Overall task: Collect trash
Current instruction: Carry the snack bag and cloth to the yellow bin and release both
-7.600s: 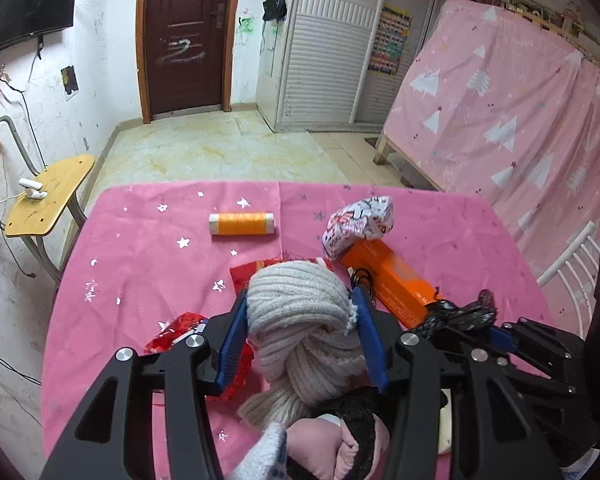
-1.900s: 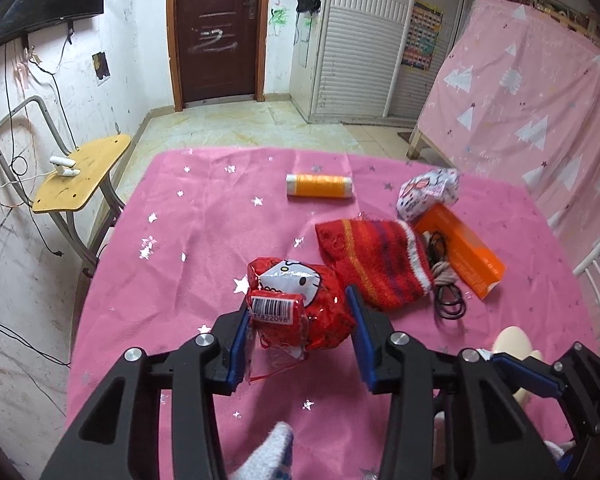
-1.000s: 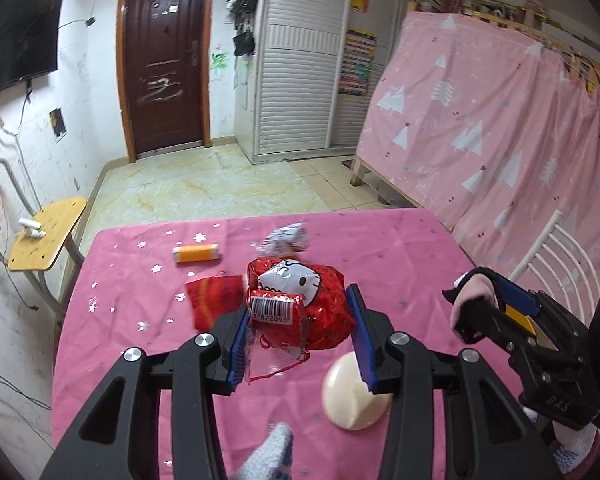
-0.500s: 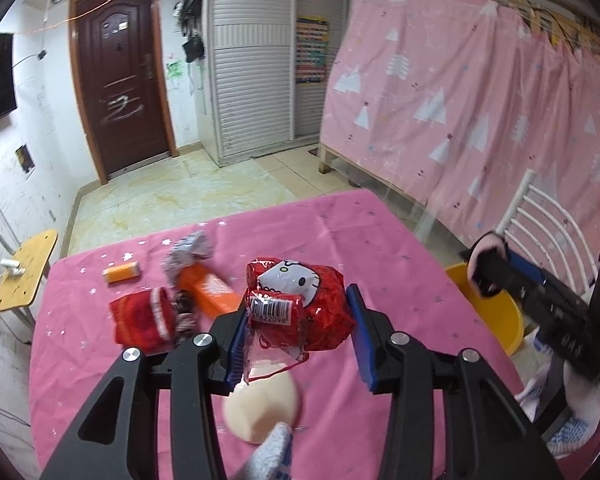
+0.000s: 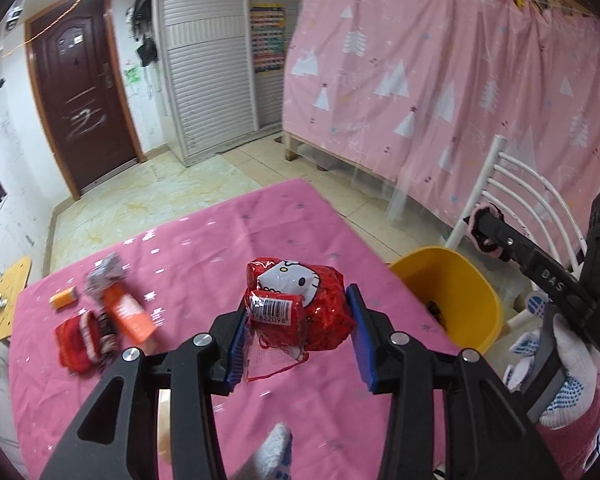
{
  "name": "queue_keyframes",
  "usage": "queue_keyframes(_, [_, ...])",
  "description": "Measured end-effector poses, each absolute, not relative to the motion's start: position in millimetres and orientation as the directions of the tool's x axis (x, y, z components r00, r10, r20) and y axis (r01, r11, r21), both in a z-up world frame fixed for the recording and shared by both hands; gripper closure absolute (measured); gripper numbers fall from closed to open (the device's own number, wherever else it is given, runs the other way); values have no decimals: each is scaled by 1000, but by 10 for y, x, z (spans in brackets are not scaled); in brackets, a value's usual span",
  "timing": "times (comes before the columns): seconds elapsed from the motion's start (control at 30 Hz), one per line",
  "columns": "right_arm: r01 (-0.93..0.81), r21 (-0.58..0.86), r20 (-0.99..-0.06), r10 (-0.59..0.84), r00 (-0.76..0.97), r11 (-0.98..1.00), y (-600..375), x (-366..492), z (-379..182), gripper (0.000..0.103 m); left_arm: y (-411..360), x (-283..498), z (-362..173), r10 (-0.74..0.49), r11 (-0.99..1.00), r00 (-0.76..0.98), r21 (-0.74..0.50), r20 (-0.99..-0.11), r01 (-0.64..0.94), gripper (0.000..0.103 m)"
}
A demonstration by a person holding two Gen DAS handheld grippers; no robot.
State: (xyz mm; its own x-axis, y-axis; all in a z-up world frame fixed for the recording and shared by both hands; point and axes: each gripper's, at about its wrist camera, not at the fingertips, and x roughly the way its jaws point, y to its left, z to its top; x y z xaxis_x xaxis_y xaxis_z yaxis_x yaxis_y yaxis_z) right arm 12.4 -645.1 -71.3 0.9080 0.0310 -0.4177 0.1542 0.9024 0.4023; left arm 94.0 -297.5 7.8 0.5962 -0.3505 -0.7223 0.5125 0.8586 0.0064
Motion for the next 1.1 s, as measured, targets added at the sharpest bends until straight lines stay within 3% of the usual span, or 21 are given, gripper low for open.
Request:
queue_keyframes(0.4, [279,417,-426,-85,901,865,-6918,45,-821,20,-3948,1070,-123,-478,783,455,-131,-752,608,67])
queue_keyframes(0.63, [307,476,-394,-112,912,824,-7142,-101,-820,20,-4413,1025,-191,-520,743,410,-160,-749,650,67])
queue_keyframes(0.8, [312,503,-376,-121,919,806,-7221,-160,-794,20,-4602,1005,-206,-561,717,377,-205,-737,666,47])
queue_keyframes(1.1, [294,500,-374,-104,922,815,-7130,-134,-761,20,-4561,937,-151,-557,720,392,-191,-732,668,44])
